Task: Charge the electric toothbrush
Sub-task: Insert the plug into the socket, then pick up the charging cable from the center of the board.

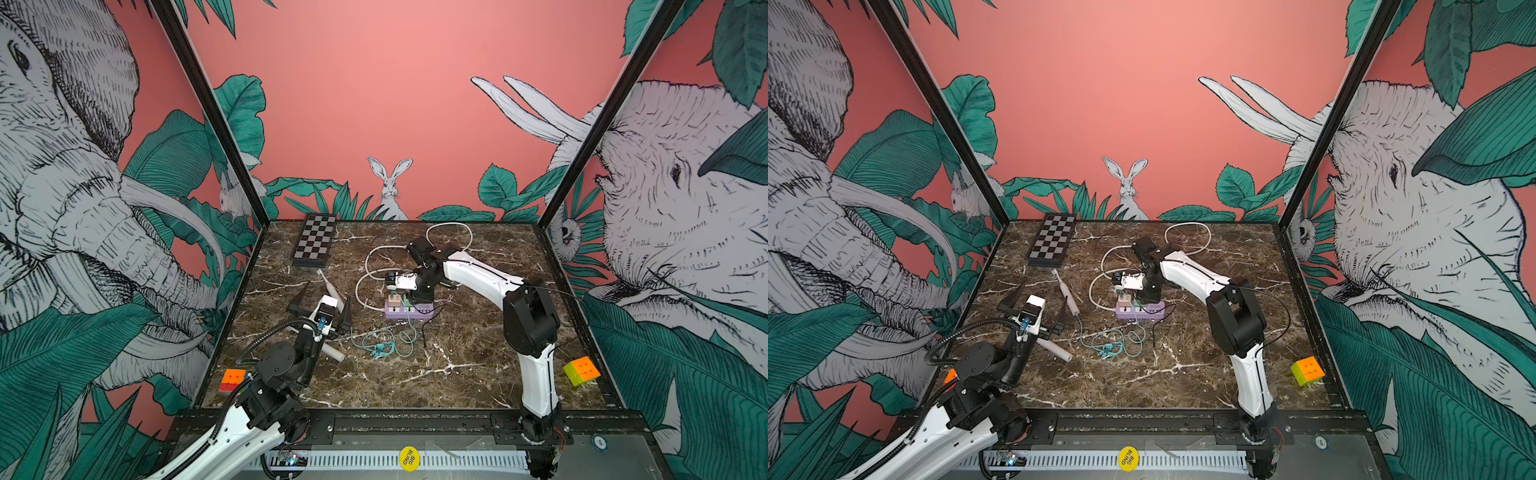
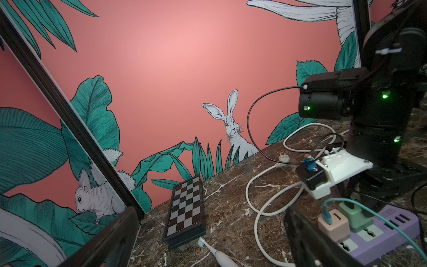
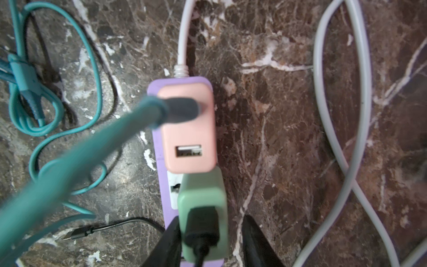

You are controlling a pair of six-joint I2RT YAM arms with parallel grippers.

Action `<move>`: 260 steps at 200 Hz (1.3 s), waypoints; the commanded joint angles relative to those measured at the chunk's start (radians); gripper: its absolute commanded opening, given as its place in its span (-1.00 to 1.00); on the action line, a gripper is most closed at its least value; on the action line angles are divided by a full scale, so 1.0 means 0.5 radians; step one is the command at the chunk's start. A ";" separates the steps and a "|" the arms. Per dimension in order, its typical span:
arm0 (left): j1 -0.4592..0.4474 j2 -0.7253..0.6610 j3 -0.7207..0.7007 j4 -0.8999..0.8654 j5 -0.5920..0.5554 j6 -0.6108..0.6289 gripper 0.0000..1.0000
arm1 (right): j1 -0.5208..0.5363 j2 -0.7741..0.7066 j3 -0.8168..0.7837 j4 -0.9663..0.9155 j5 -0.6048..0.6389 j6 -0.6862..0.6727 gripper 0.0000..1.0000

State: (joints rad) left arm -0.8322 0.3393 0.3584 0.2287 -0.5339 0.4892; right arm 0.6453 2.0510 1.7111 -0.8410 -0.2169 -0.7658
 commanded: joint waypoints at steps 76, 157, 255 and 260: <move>0.014 0.049 0.135 -0.205 -0.125 -0.401 0.99 | -0.103 -0.488 -0.034 0.443 0.244 0.353 0.60; 0.020 0.499 0.778 -1.055 -0.379 -1.173 0.99 | -0.117 -1.427 -0.852 0.901 0.496 1.671 0.97; 0.023 0.439 0.704 -1.269 -0.328 -1.629 0.99 | 0.555 -1.670 -1.856 0.879 0.400 3.173 0.07; 0.023 0.445 0.697 -1.265 -0.331 -1.635 0.99 | 0.587 -1.621 -1.840 0.880 0.417 3.191 0.07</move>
State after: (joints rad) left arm -0.8276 0.5537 0.7387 -0.3756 -0.6907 -0.2619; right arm 0.8642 1.1790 0.7837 -0.5045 -0.0193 0.6479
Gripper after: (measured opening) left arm 0.993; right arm 0.536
